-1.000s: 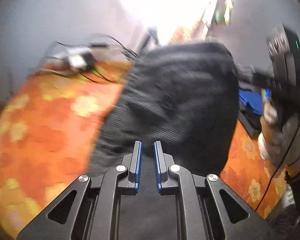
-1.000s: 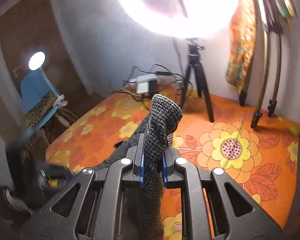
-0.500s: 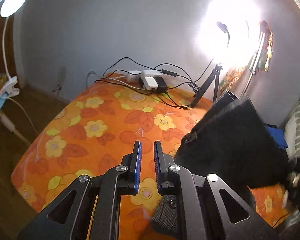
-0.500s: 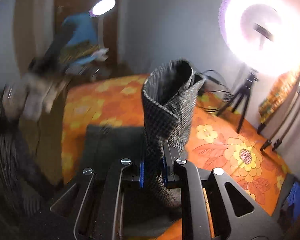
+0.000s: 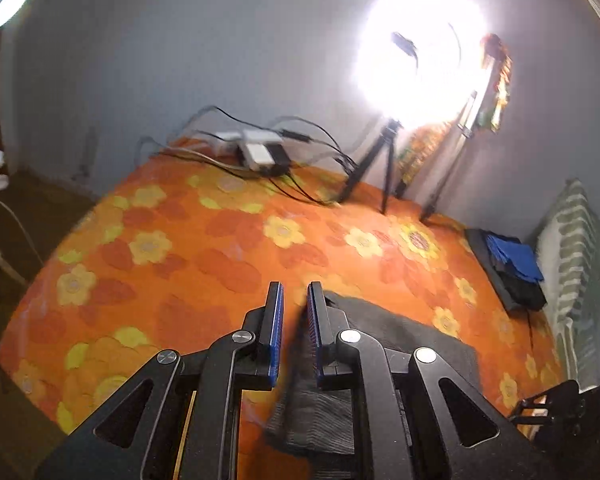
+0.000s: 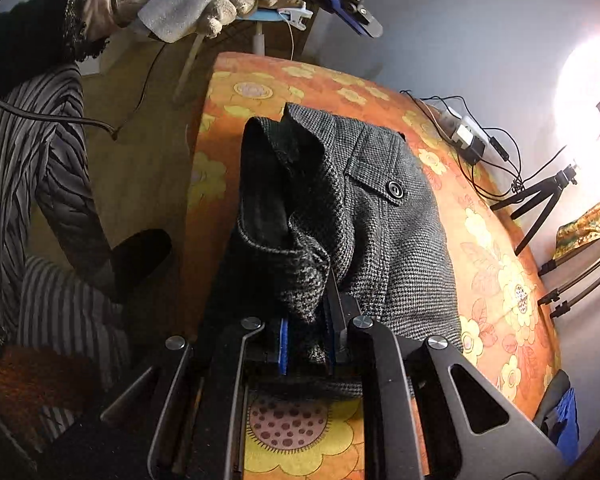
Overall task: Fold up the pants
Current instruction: 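Lower the hem onto the waistband and open the right tool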
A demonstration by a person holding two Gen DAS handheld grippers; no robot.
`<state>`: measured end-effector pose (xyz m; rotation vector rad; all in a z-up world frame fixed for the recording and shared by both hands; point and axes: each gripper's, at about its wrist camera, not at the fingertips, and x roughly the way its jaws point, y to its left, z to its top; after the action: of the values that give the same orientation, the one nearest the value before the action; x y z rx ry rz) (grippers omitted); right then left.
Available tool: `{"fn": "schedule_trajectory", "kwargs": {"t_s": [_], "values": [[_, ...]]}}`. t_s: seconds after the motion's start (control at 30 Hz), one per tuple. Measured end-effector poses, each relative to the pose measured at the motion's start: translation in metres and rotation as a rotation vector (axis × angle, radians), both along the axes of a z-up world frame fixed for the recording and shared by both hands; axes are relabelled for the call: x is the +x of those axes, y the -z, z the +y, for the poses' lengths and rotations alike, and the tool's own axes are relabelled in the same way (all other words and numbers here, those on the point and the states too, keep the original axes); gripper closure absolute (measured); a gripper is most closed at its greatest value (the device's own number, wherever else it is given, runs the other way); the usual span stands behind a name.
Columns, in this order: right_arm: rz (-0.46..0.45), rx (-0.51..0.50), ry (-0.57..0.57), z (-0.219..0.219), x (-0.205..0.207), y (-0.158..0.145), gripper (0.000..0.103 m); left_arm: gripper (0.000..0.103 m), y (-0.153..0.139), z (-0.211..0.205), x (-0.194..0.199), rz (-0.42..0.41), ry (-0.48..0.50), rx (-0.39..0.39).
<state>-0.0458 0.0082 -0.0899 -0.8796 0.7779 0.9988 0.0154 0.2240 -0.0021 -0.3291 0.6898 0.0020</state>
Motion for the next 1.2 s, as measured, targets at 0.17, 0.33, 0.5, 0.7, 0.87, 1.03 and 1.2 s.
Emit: {"fn": "schedule_trajectory", "kwargs": {"t_s": [0.17, 0.33, 0.5, 0.7, 0.87, 1.03, 1.2], "values": [[-0.018, -0.06, -0.031, -0.002, -0.014, -0.001, 0.086, 0.092, 0.012, -0.03, 0.007, 0.042, 0.13, -0.017], [0.167, 0.07, 0.102, -0.037, 0.0, -0.032, 0.079, 0.092, 0.025, -0.065, 0.007, 0.073, 0.261, -0.021], [0.279, 0.303, 0.538, -0.09, 0.06, -0.048, 0.057, 0.092, 0.038, -0.111, -0.002, 0.101, 0.425, -0.001], [0.496, 0.409, 0.905, -0.117, 0.127, -0.01, 0.057, 0.092, 0.056, -0.156, -0.02, 0.142, 0.583, 0.056], [0.559, 0.343, 1.037, -0.109, 0.152, 0.028, 0.062, 0.092, 0.072, -0.173, -0.027, 0.188, 0.648, 0.077], [0.475, 0.285, 1.117, -0.112, 0.159, 0.04, 0.077, 0.092, 0.092, -0.174, -0.031, 0.258, 0.669, 0.057], [0.428, 0.254, 1.17, -0.122, 0.166, 0.044, 0.077, 0.092, 0.085, -0.167, -0.04, 0.241, 0.665, 0.074]]}}
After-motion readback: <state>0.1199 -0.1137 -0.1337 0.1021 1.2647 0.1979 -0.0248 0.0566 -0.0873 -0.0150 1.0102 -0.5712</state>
